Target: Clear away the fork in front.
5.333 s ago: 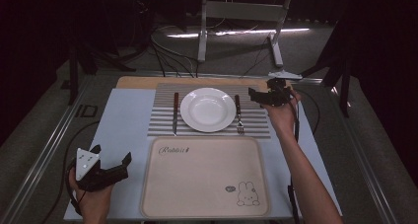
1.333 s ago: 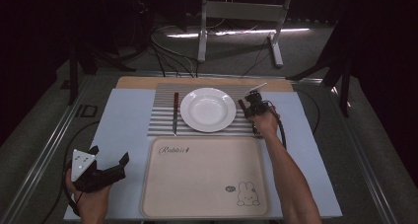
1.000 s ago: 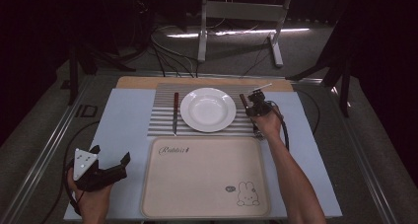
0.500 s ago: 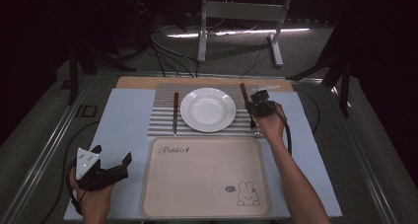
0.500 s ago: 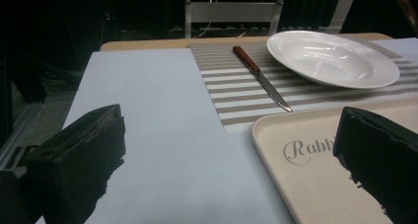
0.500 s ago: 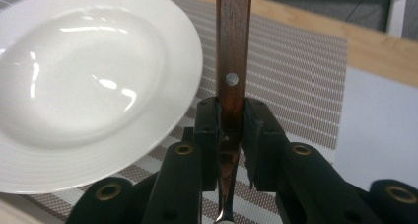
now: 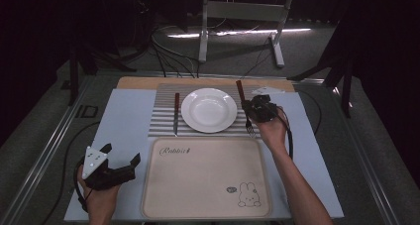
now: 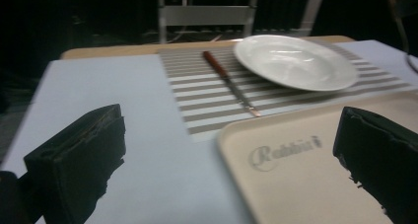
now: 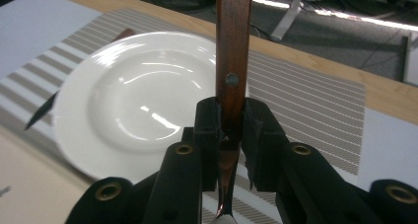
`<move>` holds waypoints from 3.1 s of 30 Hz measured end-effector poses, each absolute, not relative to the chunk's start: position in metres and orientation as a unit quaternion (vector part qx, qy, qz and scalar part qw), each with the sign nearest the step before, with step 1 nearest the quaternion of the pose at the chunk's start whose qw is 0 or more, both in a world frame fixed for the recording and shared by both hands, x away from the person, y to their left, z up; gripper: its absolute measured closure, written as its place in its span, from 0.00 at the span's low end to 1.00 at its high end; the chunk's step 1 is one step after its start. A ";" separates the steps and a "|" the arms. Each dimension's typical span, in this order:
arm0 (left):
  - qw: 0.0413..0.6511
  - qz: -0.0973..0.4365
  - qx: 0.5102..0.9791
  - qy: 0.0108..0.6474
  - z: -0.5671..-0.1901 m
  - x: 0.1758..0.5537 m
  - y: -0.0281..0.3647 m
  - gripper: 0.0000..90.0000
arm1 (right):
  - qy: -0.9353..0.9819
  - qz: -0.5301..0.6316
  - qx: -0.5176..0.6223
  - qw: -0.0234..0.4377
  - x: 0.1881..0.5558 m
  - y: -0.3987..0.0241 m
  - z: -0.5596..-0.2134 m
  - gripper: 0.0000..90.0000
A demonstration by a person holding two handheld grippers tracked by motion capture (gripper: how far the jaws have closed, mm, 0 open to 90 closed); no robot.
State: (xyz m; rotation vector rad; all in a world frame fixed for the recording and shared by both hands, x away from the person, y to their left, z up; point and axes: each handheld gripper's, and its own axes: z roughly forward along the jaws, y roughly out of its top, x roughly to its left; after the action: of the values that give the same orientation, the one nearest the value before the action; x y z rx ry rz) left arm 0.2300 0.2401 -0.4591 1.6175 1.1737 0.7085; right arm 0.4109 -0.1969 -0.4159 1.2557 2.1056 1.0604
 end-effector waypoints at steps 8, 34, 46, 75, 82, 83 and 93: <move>0.509 0.276 0.684 0.445 -0.440 0.242 0.217 0.00 | 0.761 0.426 0.435 0.223 0.380 -0.187 -0.409 0.87; 0.542 0.220 0.710 0.392 -0.391 0.300 0.114 0.17 | 0.765 0.484 0.364 0.218 0.315 -0.144 -0.412 0.87; 0.564 0.176 0.707 0.389 -0.390 0.316 0.082 0.49 | 0.767 0.498 0.342 0.219 0.305 -0.122 -0.414 0.87; 0.562 0.147 0.710 0.397 -0.388 0.318 0.103 0.90 | 0.758 0.502 0.357 0.217 0.296 -0.160 -0.417 0.25; 0.557 0.147 0.710 0.405 -0.388 0.315 0.118 0.90 | 0.746 0.490 0.387 0.231 0.290 -0.180 -0.427 0.17; 0.555 0.146 0.712 0.405 -0.389 0.314 0.120 0.90 | 0.745 0.487 0.390 0.234 0.289 -0.182 -0.428 0.16; 0.544 0.134 0.718 0.414 -0.391 0.308 0.145 0.90 | 0.740 0.474 0.413 0.238 0.278 -0.209 -0.440 0.17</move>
State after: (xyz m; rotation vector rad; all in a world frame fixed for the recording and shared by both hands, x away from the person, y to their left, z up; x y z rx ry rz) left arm 0.3083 0.1452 -0.3905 1.7027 0.9814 0.3171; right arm 0.2779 -0.2092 -0.4398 1.1326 2.0280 1.2987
